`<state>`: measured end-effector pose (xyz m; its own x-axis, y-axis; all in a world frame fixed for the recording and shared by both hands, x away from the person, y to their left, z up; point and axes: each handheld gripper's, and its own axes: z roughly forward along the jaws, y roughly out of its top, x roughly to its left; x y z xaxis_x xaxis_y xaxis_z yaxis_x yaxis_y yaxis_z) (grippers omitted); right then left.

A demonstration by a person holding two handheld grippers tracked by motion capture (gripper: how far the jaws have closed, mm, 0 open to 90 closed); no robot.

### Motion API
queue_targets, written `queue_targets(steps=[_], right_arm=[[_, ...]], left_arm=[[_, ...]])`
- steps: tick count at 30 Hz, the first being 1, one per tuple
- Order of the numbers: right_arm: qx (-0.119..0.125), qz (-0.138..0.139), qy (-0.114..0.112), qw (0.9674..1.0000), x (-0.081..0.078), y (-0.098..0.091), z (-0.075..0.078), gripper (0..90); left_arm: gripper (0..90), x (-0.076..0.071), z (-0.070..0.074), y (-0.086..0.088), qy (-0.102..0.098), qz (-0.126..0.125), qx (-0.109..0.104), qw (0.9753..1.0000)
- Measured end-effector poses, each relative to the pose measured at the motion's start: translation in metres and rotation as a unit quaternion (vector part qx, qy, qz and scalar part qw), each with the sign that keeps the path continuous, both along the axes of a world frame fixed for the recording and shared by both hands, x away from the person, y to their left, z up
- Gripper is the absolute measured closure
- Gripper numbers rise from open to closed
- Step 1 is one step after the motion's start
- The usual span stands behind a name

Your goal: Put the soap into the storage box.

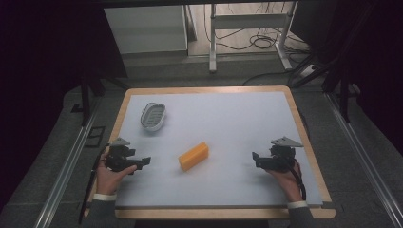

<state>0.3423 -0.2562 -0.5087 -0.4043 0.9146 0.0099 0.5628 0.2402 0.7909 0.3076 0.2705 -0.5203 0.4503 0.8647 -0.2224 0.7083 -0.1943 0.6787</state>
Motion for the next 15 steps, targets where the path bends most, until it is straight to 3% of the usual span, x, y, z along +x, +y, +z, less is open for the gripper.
queue_targets(steps=[6, 15], right_arm=[[-0.018, -0.007, -0.008, 0.9998, -0.003, -0.008, 0.0, 3.1], [-0.004, -0.013, -0.012, 0.9998, -0.008, -0.023, 0.0, 5.0]], left_arm=[[17.4, 0.0, 0.002, -0.004, -0.002, 0.002, 0.009, 1.0], [17.2, -0.003, 0.008, -0.011, -0.011, -0.005, 0.018, 0.9998]])
